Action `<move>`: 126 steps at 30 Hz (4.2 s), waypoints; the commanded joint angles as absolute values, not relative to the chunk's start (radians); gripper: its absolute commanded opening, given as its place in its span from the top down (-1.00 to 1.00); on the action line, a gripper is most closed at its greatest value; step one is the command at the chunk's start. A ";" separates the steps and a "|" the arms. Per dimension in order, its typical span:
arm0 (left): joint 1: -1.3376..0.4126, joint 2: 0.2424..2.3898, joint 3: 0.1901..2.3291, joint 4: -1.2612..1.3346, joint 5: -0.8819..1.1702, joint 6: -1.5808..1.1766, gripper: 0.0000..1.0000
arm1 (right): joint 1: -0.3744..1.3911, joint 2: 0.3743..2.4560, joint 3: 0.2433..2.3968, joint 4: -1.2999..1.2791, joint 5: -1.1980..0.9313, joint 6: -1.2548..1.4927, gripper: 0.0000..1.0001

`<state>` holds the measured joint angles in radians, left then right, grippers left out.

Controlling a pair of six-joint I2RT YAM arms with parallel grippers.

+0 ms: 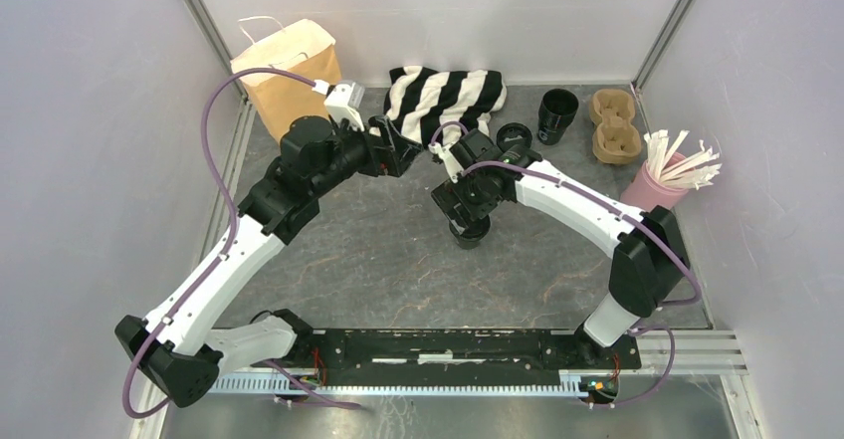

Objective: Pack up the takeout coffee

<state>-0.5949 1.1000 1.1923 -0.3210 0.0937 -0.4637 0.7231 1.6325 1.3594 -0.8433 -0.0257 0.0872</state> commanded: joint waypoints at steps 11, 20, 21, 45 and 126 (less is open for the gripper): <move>-0.591 1.085 1.255 -0.227 0.050 -0.313 -0.86 | 0.727 1.652 1.351 -0.819 0.019 0.128 -0.95; -0.592 1.089 1.275 -0.243 0.069 -0.293 -0.86 | 0.726 1.647 1.310 -0.803 0.076 0.152 -0.74; -0.592 1.089 1.279 -0.247 0.070 -0.288 -0.86 | 0.726 1.646 1.304 -0.801 0.083 0.155 -0.72; -0.601 1.059 1.314 -0.303 0.066 -0.170 -0.90 | 0.297 1.345 0.892 -0.807 0.274 0.232 -0.67; -0.621 1.128 1.342 -0.377 0.003 -0.028 -0.99 | -0.123 1.950 1.882 -0.656 0.256 0.220 -0.04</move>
